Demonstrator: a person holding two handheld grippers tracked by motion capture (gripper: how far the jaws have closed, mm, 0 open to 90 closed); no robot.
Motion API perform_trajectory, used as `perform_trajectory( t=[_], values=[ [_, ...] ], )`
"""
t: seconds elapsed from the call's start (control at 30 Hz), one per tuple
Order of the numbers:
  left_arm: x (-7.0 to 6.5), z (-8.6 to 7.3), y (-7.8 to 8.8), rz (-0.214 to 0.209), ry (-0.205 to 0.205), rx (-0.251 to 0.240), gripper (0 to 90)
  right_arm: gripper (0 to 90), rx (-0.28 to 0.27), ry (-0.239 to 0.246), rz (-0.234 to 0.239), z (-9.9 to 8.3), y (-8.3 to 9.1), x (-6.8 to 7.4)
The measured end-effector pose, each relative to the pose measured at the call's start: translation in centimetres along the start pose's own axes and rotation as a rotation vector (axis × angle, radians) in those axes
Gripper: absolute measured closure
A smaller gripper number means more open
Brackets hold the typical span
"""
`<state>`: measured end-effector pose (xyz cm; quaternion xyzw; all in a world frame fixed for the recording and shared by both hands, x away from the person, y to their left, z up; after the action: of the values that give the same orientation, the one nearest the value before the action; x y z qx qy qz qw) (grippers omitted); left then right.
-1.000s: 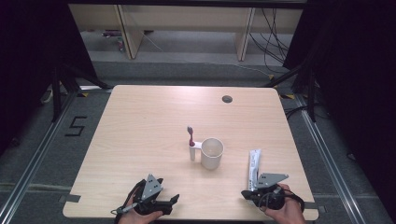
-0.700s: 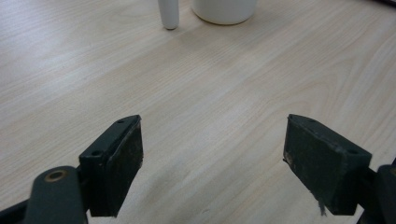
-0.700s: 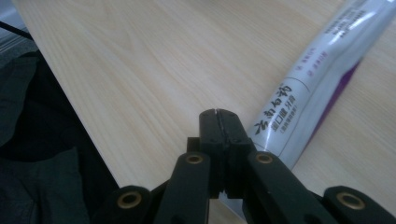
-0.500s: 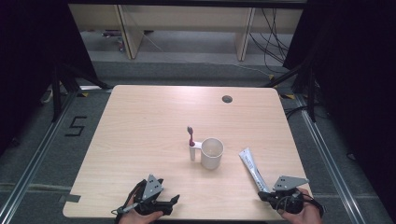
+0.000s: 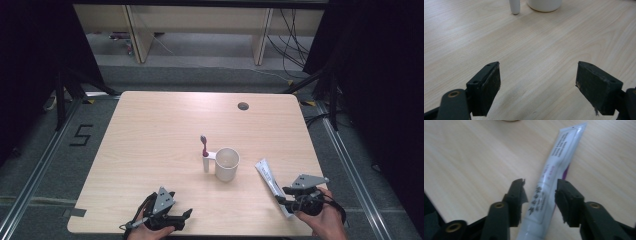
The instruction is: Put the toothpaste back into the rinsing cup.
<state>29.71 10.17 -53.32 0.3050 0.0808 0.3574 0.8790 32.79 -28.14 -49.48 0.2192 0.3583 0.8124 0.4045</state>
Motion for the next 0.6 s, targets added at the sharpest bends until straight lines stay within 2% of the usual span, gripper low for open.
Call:
perform_trajectory(
  t=[0.03, 0.07, 0.1, 0.2, 0.23, 0.27, 0.33, 0.43, 0.5, 0.57, 0.6],
  values=[
    [0.1, 0.0, 0.0, -0.001, -0.002, -0.001, 19.6, 50.4, 0.056, -0.012, -0.016, 0.4, -0.2, -0.3],
    [0.1, 0.0, 0.0, -0.001, -0.002, -0.001, 19.6, 50.4, 0.056, -0.012, -0.016, 0.4, -0.2, -0.3],
    [0.0, 0.0, 0.0, 0.000, 0.000, -0.002, 19.6, 45.9, 0.108, -0.043, -0.018, 0.7, -0.6, -0.4],
    [0.0, 0.0, 0.0, -0.002, 0.001, -0.001, 19.6, 44.2, 0.124, -0.028, -0.021, 1.1, -1.2, -0.6],
    [0.0, 0.0, 0.0, -0.002, -0.003, -0.001, 19.6, 42.8, 0.130, -0.041, -0.024, 1.3, -1.4, -0.5],
    [0.0, 0.0, 0.0, -0.002, -0.003, -0.001, 19.6, 41.5, 0.150, -0.030, -0.029, 1.4, -1.8, -0.6],
    [0.0, 0.0, 0.0, -0.004, -0.004, -0.001, 19.6, 41.3, 0.220, -0.059, -0.030, 1.6, -2.6, -0.2],
    [0.0, 0.0, -0.1, -0.004, -0.001, -0.003, 19.6, 43.1, 0.239, -0.047, -0.038, 1.8, -3.4, -0.2],
    [0.0, 0.0, 0.0, -0.007, -0.002, -0.002, 19.6, 44.3, 0.259, -0.072, -0.036, 2.0, -3.6, -0.1],
    [0.0, 0.0, -0.1, -0.007, -0.003, -0.002, 19.6, 45.5, 0.262, -0.058, -0.041, 2.1, -3.8, -0.3],
    [0.0, 0.0, -0.1, -0.006, -0.001, -0.001, 19.6, 47.6, 0.276, -0.079, -0.036, 2.3, -4.1, -0.3]
  ],
)
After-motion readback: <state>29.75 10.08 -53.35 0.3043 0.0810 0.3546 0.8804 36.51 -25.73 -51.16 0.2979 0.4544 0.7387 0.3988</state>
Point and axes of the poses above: each handheld gripper's, and its own axes: y roughly backward along the jaws, z roughly out of its top, x roughly to its left, the point moved 4 cm from there along -y, roughly forward along the jaws, and after that the axes turned 9 degrees about -y, right-handed, at the moved point
